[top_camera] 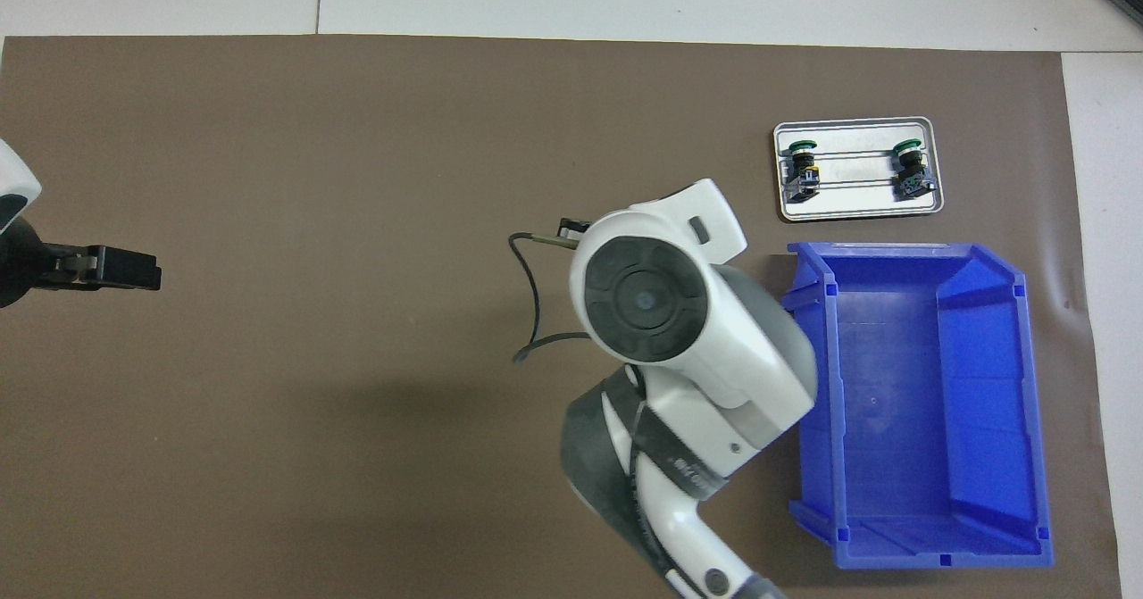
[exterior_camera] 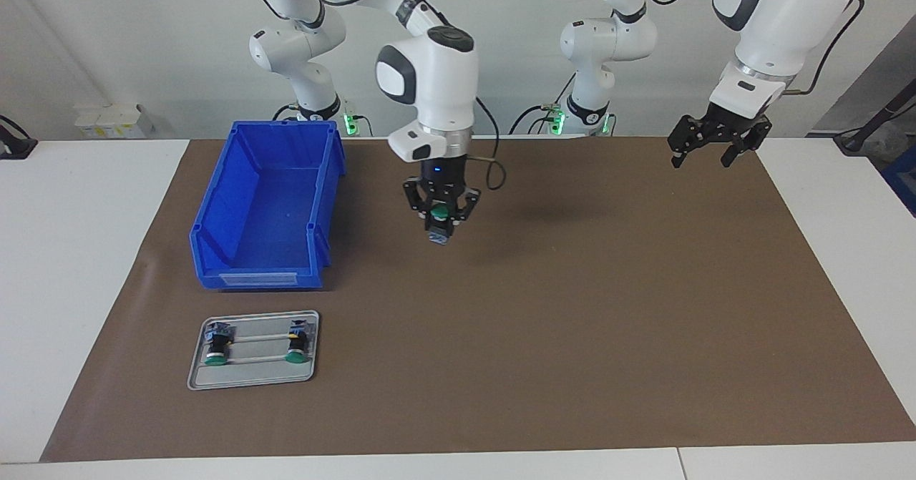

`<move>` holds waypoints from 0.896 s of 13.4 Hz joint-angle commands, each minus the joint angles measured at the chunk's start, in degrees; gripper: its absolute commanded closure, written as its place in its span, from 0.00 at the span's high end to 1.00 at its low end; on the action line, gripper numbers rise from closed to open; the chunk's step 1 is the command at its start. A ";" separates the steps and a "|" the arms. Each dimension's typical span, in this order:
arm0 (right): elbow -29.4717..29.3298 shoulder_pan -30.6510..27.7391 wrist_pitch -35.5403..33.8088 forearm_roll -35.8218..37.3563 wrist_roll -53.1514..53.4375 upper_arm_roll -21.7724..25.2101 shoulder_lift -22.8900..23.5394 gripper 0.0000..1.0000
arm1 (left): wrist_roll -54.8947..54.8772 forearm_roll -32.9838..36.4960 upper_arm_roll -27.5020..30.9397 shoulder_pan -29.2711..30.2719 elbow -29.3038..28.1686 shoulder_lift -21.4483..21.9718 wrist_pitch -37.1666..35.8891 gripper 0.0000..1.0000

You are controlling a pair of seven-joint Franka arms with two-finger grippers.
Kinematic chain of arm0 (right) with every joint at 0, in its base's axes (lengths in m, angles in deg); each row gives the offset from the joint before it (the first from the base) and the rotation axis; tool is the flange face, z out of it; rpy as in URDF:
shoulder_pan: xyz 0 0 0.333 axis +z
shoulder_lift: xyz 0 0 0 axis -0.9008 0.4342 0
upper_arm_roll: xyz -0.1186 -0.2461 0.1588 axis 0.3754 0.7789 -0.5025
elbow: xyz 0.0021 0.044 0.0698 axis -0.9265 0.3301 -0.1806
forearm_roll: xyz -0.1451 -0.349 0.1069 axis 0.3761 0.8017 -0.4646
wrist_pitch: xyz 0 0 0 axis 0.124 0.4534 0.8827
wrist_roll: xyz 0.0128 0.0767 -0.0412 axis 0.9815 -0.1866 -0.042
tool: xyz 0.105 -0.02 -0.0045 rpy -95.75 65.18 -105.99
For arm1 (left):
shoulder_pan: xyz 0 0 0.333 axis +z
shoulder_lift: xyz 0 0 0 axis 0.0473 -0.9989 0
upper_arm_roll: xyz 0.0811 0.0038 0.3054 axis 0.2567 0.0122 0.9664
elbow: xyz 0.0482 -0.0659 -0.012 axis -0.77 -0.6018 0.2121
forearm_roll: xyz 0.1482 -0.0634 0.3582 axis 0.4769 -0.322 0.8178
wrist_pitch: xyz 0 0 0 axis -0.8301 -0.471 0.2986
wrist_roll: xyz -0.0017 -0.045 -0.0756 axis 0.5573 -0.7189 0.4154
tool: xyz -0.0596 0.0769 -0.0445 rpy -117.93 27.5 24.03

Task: Place and press button with both arms
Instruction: 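Lift the button and carry it over the blue bin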

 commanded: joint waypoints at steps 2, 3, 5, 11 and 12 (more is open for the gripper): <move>12.67 -14.39 -2.65 -7.69 -24.02 -0.79 -13.90 0.00 | -0.58 0.93 -0.01 0.16 -1.92 1.71 0.63 1.00; 14.86 -18.43 -3.18 -8.93 -30.19 -0.79 -16.10 0.00 | -0.58 0.93 -0.01 0.25 -1.92 1.71 0.63 1.00; 20.31 -24.42 -2.49 -10.69 -39.87 -0.79 -19.45 0.00 | -0.58 0.93 -0.01 0.17 -1.92 1.71 0.63 1.00; 40.18 -31.83 14.28 -14.46 -49.94 0.26 -26.06 0.00 | -0.58 0.93 -0.01 0.25 -1.92 1.71 0.63 1.00; 42.72 -31.74 17.26 -16.48 -50.29 0.26 -25.97 0.00 | -0.58 0.93 -0.01 0.25 -1.92 1.71 0.63 1.00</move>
